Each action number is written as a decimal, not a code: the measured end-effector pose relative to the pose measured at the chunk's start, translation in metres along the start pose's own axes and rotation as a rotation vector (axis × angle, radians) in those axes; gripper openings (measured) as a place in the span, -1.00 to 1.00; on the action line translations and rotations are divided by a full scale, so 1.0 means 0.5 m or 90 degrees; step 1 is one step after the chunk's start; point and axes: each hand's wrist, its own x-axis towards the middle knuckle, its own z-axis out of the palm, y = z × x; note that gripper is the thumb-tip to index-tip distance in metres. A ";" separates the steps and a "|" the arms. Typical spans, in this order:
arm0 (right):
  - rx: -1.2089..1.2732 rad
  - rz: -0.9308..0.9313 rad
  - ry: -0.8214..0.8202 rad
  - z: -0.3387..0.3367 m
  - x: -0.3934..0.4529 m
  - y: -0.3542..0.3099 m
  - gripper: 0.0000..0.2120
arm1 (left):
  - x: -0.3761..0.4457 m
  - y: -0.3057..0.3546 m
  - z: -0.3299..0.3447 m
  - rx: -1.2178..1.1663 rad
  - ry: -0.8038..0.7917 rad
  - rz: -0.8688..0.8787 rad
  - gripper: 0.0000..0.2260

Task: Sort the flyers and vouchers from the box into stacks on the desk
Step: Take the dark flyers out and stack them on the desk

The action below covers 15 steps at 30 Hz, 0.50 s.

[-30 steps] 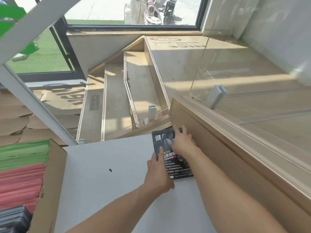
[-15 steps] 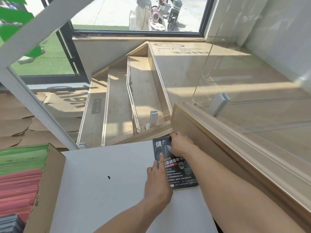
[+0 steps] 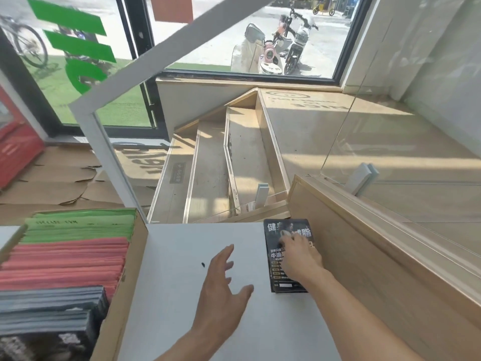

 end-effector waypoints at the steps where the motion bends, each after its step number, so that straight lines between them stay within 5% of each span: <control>1: 0.015 0.002 0.037 -0.006 -0.008 -0.011 -0.41 | -0.014 0.010 -0.028 -0.002 0.026 0.024 -0.32; 4: 0.105 -0.066 0.126 -0.019 -0.041 -0.087 -0.54 | -0.055 0.033 -0.120 0.003 0.120 0.099 -0.43; 8: 0.222 -0.325 0.149 0.008 -0.141 -0.264 -0.64 | -0.108 0.018 -0.250 0.072 0.250 0.161 -0.53; 15: 0.259 -0.600 0.199 0.103 -0.322 -0.522 -0.62 | -0.176 -0.101 -0.500 0.319 0.358 0.122 -0.61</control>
